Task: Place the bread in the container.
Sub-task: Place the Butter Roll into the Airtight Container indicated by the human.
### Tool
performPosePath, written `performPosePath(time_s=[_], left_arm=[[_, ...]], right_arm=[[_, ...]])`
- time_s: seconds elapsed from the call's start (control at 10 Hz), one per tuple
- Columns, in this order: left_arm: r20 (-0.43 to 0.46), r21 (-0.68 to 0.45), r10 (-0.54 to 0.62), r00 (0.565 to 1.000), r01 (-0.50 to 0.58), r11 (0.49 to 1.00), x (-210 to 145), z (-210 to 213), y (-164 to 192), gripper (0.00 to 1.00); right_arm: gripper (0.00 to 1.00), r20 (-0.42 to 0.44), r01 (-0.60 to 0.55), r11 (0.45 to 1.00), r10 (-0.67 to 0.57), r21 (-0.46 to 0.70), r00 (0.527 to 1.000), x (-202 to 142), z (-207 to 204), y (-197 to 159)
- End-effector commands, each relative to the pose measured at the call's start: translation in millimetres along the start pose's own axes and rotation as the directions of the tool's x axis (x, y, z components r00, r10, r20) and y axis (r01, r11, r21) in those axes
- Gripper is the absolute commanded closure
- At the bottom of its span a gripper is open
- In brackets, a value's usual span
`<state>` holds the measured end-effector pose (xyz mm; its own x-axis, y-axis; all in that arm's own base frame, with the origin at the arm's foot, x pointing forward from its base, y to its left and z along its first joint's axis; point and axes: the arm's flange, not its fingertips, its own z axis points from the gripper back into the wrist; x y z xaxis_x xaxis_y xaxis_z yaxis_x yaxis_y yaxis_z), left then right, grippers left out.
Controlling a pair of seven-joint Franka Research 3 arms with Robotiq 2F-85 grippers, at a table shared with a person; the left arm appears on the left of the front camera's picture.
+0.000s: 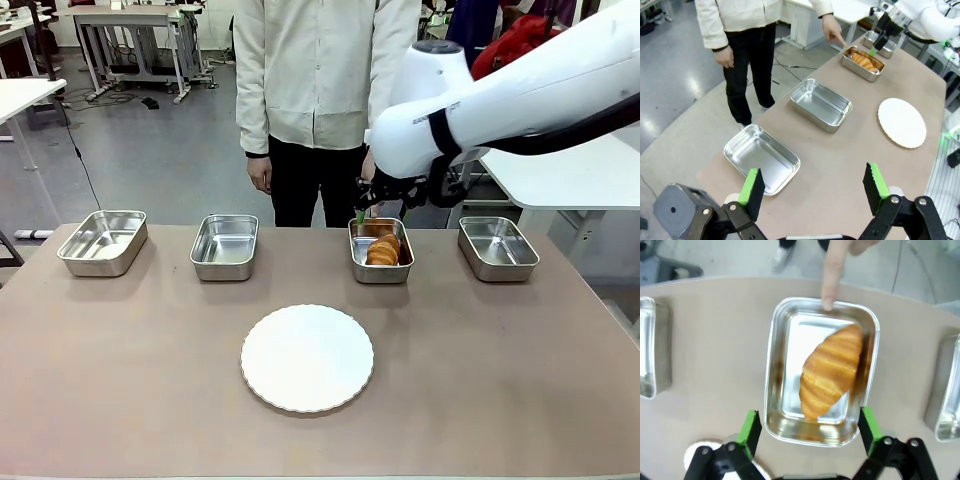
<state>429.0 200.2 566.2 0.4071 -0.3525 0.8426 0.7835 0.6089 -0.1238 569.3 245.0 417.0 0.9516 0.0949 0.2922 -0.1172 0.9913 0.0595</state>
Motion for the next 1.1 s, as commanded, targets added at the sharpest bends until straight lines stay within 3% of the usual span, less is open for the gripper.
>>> performPosePath(time_s=[0.0, 0.3, 0.5, 0.8, 0.9, 1.0], left_arm=[[0.015, -0.007, -0.013, 1.0, 0.013, 1.0, 0.2, 1.1, -1.4, 0.0], [0.015, -0.007, -0.013, 1.0, 0.013, 1.0, 0.2, 1.1, -1.4, 0.0], [0.015, -0.007, -0.013, 1.0, 0.013, 1.0, 0.2, 1.1, -1.4, 0.0], [0.015, -0.007, -0.013, 1.0, 0.013, 1.0, 0.2, 1.1, -1.4, 0.0], [0.015, -0.007, -0.013, 1.0, 0.013, 1.0, 0.2, 1.1, -1.4, 0.0], [0.015, -0.007, -0.013, 1.0, 0.013, 1.0, 0.2, 1.1, -1.4, 0.0]], right_arm=[[0.0, 0.149, 0.046, 0.997, -0.037, -0.058, 0.988, -73.5, 42.3, -12.6], [0.0, 0.282, 0.011, 0.999, -0.001, -0.032, 0.96, -167.1, 90.1, -21.3], [0.0, 0.336, -0.008, 1.0, 0.004, 0.011, 0.942, -218.1, 97.4, -24.5], [0.0, 0.309, 0.001, 1.0, -0.006, 0.018, 0.951, -236.9, 86.1, -28.9], [0.0, 0.286, -0.032, 0.999, 0.025, 0.023, 0.958, -234.2, 83.1, -31.7], [0.0, 0.318, -0.005, 1.0, 0.004, 0.005, 0.948, -213.1, 104.2, -10.5]])
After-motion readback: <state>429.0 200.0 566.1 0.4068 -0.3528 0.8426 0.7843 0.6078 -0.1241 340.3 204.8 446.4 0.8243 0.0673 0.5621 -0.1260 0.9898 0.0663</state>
